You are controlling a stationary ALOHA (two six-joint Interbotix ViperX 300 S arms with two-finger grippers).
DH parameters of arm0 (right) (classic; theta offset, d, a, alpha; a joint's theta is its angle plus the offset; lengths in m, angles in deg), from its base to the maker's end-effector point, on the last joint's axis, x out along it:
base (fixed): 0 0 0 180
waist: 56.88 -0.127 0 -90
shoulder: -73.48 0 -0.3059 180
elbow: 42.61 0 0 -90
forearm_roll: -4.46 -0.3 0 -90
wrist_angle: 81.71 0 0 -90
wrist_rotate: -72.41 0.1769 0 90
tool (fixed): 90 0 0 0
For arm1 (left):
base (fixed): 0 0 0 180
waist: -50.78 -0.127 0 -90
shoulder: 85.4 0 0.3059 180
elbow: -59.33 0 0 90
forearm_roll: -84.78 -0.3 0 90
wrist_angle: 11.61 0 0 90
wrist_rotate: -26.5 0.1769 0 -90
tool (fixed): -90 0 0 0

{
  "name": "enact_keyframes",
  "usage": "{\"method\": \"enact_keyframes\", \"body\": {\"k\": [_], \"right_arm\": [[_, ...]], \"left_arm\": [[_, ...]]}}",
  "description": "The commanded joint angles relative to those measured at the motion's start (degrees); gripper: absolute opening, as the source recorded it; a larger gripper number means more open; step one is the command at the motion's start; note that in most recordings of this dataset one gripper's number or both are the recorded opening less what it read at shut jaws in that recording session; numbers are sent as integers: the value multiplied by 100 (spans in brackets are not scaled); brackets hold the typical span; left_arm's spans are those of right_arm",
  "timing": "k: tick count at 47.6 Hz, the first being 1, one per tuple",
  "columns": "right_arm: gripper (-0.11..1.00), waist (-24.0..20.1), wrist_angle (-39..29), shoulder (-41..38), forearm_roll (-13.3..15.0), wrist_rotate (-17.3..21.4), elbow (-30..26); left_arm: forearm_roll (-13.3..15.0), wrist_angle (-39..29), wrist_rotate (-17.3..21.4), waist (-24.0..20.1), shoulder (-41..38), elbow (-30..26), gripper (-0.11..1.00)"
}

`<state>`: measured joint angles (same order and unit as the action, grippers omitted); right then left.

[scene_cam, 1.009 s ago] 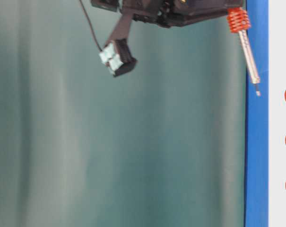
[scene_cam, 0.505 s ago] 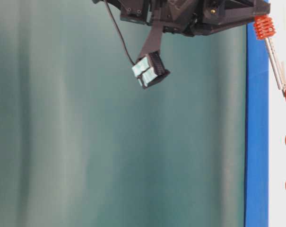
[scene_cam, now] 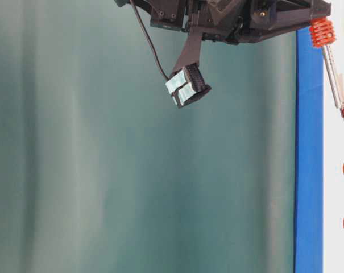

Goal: Touch the tip of the soldering iron to the mark.
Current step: 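Lower the iron tip onto the rightmost red dot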

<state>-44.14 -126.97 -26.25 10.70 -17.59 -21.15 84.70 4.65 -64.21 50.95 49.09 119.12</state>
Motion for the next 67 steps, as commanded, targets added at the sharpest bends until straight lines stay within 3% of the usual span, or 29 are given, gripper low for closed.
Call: {"method": "enact_keyframes", "body": {"k": [1,55,67], "right_arm": [[6,18,9,62,9,-9,-88],[6,18,-79,62,-9,18,-88],[6,18,-185,378,-18,53,-237]], "left_arm": [[-9,26,9,0,-35,-53,0],[0,35,0,-9,-35,-53,0],[0,26,-9,-9,-9,-53,0]]}}
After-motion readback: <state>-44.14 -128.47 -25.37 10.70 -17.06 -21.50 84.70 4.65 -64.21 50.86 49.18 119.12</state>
